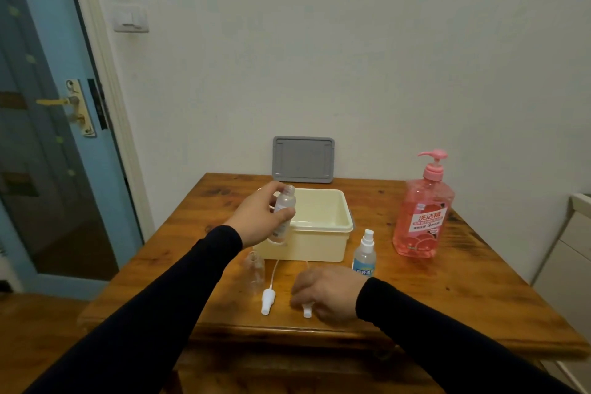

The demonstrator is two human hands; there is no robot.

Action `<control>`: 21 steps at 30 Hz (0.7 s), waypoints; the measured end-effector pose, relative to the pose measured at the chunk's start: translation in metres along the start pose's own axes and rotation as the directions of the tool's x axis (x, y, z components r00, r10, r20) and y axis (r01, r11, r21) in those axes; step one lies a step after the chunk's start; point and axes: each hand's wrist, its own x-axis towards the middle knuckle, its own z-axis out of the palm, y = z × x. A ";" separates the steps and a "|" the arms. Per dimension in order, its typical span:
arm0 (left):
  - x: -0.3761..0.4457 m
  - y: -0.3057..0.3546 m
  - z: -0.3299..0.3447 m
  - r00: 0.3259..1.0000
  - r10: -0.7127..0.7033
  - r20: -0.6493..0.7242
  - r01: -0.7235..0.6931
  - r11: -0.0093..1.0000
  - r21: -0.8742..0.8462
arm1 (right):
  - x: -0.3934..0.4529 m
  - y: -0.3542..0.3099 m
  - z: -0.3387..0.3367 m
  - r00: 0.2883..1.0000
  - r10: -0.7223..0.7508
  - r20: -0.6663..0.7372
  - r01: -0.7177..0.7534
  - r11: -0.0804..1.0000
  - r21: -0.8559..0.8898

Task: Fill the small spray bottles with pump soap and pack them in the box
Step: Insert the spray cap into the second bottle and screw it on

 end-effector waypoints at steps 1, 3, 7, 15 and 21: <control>0.000 0.000 0.000 1.000 -0.001 0.005 0.001 1.000 -0.001 | 0.000 0.000 0.001 1.000 -0.021 0.012 0.021 1.000 -0.010; 0.000 -0.001 0.001 1.000 -0.005 0.011 0.005 1.000 -0.004 | 0.001 0.000 0.004 0.998 -0.049 0.036 0.050 0.998 -0.026; 0.001 -0.004 0.001 1.000 -0.007 0.015 0.007 1.000 0.007 | 0.002 0.002 0.007 0.998 -0.055 0.022 0.055 0.998 -0.021; 0.002 -0.004 -0.001 1.000 -0.010 0.005 0.010 1.000 0.002 | -0.005 0.008 -0.020 0.961 0.115 -0.251 -0.062 0.976 0.211; 0.006 0.000 -0.001 1.000 -0.001 0.005 0.001 1.000 -0.002 | -0.013 0.014 -0.067 0.814 0.395 -0.425 -0.197 0.877 0.438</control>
